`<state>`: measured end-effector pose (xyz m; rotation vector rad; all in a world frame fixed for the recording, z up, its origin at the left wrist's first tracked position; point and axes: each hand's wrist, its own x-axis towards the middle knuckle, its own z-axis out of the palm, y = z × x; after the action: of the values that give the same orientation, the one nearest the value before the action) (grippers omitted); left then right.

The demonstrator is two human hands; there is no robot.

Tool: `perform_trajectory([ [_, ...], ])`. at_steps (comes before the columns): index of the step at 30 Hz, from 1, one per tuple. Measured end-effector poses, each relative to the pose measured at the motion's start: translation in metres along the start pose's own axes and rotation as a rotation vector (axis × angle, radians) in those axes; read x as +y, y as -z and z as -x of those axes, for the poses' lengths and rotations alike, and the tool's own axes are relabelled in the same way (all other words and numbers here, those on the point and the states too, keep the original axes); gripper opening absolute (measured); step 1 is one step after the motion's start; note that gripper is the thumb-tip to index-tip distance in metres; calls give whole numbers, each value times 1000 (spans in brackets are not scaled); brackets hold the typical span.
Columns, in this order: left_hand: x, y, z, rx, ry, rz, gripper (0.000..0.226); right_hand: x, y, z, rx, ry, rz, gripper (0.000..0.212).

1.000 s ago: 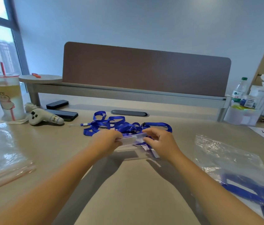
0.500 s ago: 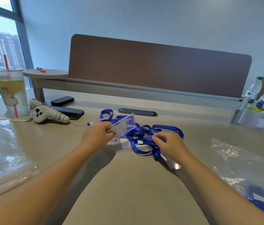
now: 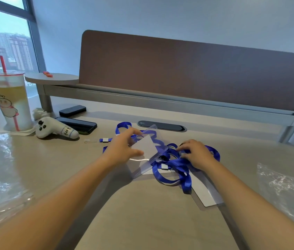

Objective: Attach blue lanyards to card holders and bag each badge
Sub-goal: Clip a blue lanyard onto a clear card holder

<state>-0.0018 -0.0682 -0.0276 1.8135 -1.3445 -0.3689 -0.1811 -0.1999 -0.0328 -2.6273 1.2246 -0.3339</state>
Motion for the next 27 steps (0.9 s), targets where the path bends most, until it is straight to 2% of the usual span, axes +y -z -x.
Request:
perform_trajectory([
  [4,-1,-1,0,30,-14,1,53,-1,-3,-2,50,-1,-17,21],
  [8,-1,-2,3,45,-11,23,52,-5,-2,7,181,-52,-267,18],
  [12,8,-3,11,47,2,47,52,-10,11,25,290,7,-356,18],
  [16,25,-2,28,53,-1,113,51,-17,25,49,296,40,-438,20],
  [20,43,-2,48,54,17,188,50,-26,33,74,312,65,-420,23],
  [27,60,0,77,1,125,312,32,-39,38,105,325,40,-476,29],
])
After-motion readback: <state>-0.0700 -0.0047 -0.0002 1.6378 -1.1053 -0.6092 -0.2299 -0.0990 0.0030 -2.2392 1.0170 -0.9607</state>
